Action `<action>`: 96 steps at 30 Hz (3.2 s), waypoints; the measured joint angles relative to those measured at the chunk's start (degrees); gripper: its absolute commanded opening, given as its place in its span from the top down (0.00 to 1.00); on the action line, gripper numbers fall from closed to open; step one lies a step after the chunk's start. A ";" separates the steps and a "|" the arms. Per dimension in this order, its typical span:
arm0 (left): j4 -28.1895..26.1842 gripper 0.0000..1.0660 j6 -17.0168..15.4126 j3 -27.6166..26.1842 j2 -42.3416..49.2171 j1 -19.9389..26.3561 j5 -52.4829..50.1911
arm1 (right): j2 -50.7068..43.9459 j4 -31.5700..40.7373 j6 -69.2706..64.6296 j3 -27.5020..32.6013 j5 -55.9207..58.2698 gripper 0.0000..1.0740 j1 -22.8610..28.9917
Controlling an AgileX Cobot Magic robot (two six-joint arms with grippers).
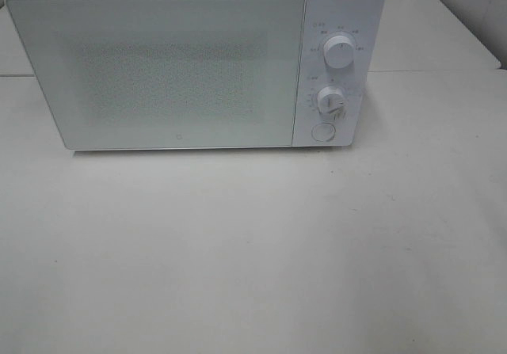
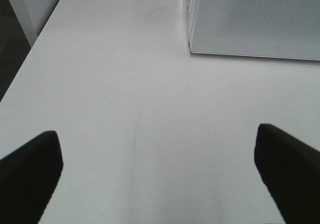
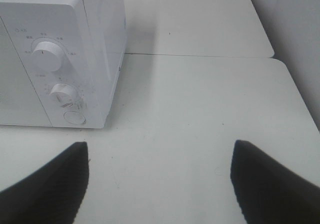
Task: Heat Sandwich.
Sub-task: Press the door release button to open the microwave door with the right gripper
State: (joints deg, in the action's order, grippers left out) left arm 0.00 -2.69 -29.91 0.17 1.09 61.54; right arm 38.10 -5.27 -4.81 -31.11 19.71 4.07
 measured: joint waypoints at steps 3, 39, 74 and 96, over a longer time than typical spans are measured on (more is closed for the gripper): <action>0.00 0.06 0.00 0.00 0.00 0.00 0.00 | 2.12 0.00 0.06 0.00 -1.49 0.29 0.00; 0.00 0.06 0.00 0.00 0.00 0.00 0.00 | 30.77 11.75 6.36 17.76 -59.36 0.29 9.57; 0.00 0.06 0.00 0.00 0.00 0.00 0.00 | 57.52 48.64 16.67 14.95 -80.90 0.29 41.65; 0.00 0.06 0.00 0.00 0.00 0.00 0.00 | 57.52 51.45 3.44 13.87 -81.36 0.32 42.69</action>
State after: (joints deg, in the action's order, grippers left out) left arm 0.00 -2.69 -29.91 0.17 1.09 61.54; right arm 95.63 46.18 -1.38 -17.25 -61.65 46.75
